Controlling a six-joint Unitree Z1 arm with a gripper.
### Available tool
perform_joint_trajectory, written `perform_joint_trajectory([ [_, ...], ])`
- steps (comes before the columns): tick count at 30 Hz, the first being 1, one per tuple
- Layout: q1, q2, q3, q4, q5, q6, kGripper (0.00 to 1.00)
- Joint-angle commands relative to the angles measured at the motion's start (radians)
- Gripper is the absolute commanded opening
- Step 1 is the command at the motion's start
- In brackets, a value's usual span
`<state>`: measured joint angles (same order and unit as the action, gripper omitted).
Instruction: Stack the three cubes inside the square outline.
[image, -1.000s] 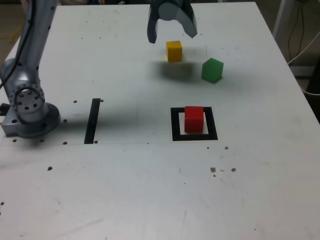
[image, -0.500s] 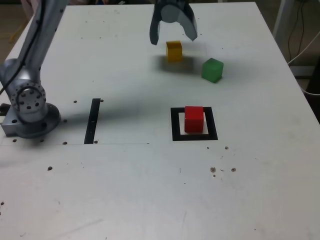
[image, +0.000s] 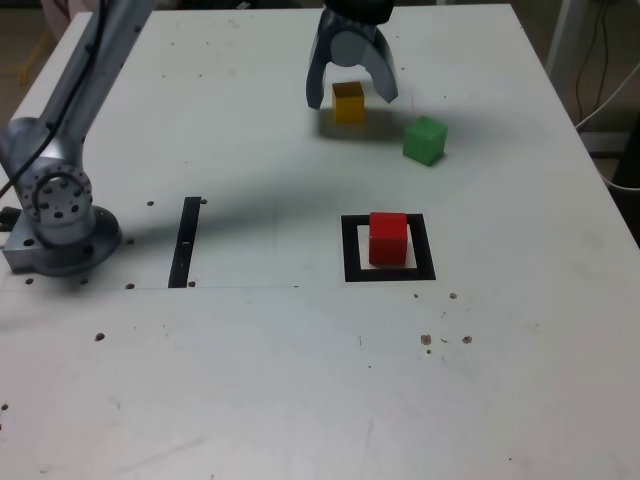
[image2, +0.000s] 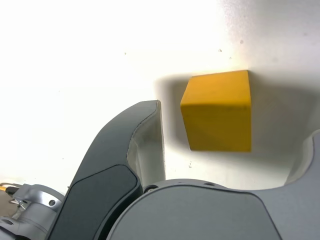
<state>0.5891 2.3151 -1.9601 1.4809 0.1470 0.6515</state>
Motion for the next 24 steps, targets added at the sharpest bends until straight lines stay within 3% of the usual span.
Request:
perform_joint_trajectory([
  [1, 0.005, 0.016, -0.011, -0.001, -0.002, 0.002, 0.94],
  [10, 0.021, 0.062, -0.057, 0.007, -0.002, 0.000, 0.84],
  [22, 0.021, 0.073, -0.070, 0.010, 0.017, -0.026, 0.40],
  [24, 0.021, 0.073, -0.070, 0.010, 0.018, -0.026, 0.38],
])
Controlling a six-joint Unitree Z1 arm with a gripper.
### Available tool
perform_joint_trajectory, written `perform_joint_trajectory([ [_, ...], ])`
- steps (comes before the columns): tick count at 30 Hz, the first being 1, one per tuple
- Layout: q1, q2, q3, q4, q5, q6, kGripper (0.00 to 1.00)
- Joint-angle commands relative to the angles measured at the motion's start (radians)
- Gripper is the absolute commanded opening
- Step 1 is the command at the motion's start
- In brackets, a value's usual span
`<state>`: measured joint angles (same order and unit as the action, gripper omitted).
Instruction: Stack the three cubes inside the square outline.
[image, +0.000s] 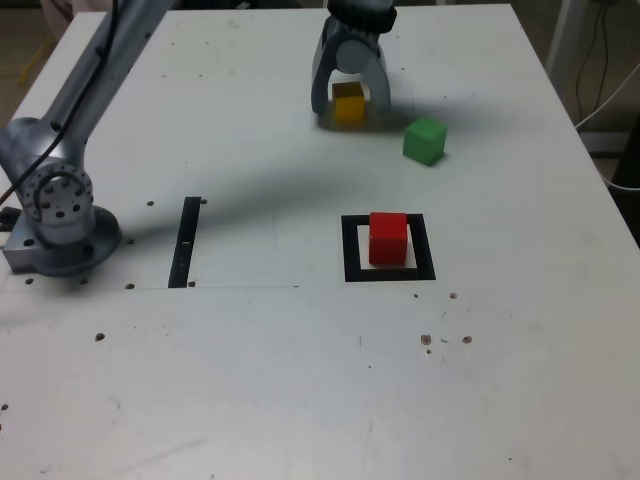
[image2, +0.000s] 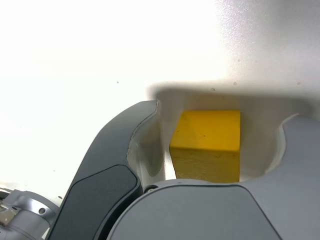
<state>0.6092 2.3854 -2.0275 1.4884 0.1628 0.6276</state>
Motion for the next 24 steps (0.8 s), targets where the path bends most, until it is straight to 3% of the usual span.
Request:
perform_joint_trajectory([
  [1, 0.001, 0.003, -0.002, 0.003, 0.002, -0.002, 0.38],
  [24, 0.001, -0.009, -0.007, 0.012, 0.004, -0.002, 0.38],
])
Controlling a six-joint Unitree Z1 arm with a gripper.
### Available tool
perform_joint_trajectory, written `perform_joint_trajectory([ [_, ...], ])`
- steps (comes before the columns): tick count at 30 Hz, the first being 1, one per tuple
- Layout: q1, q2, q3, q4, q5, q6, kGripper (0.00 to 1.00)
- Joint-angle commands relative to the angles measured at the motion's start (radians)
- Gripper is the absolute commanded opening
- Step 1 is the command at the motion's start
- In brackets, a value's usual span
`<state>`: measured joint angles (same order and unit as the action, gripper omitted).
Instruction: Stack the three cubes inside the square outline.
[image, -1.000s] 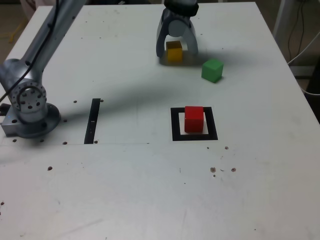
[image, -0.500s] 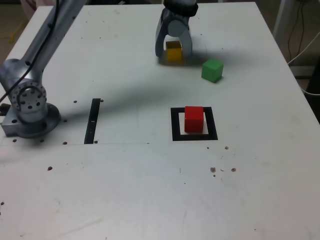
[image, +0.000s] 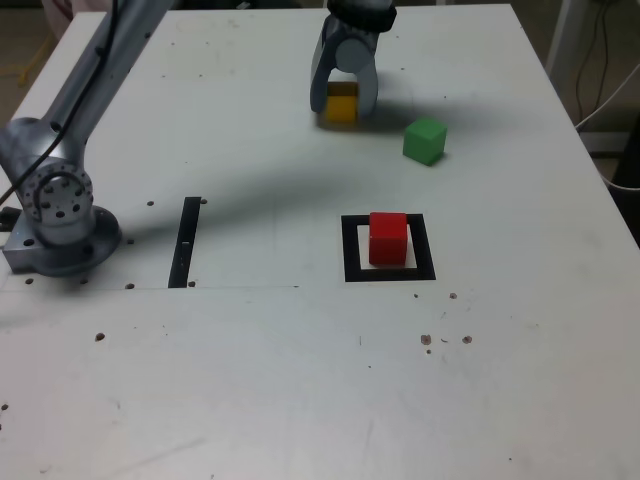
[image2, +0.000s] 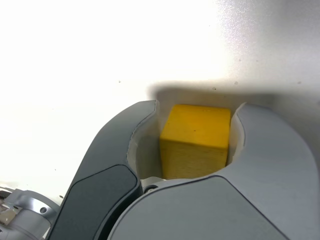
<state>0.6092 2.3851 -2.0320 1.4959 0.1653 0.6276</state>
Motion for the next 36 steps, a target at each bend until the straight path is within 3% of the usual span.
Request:
perform_joint_trajectory([
  [1, 0.000, -0.012, -0.001, 0.006, 0.002, -0.002, 0.38],
  [15, -0.091, -0.140, 0.039, 0.051, 0.008, -0.050, 0.38],
  [36, -0.347, -0.318, 0.225, 0.059, -0.095, -0.256, 0.38],
])
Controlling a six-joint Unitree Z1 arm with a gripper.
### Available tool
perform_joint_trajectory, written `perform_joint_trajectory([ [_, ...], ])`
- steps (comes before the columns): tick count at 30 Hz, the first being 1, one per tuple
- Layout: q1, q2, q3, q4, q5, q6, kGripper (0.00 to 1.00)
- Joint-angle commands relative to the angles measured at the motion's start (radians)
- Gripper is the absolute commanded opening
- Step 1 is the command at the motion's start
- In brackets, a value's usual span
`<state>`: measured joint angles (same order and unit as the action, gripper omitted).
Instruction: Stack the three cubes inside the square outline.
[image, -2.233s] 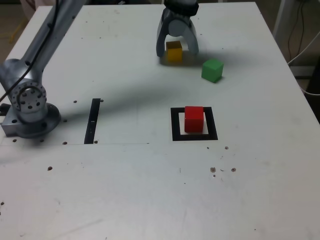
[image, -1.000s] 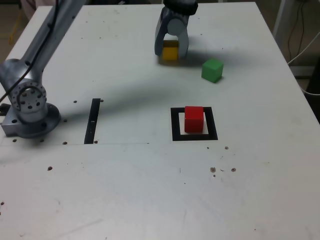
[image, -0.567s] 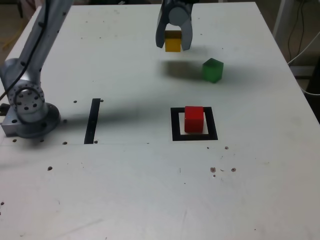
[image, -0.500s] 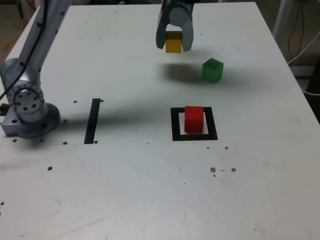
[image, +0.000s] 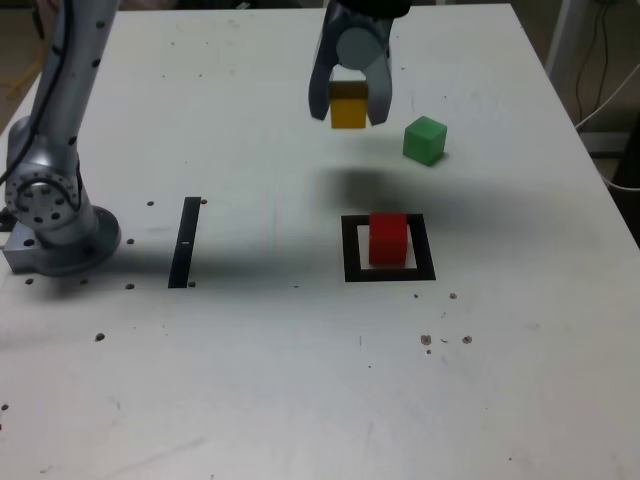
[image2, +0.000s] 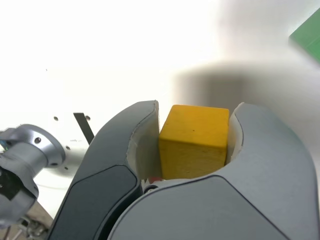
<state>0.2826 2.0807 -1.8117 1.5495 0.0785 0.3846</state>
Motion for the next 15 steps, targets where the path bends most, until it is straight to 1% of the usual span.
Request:
perform_joint_trajectory([
  [1, -0.033, -0.017, 0.008, 0.006, -0.015, -0.022, 0.38],
  [15, -0.208, -0.033, 0.033, 0.007, -0.081, -0.136, 0.38],
])
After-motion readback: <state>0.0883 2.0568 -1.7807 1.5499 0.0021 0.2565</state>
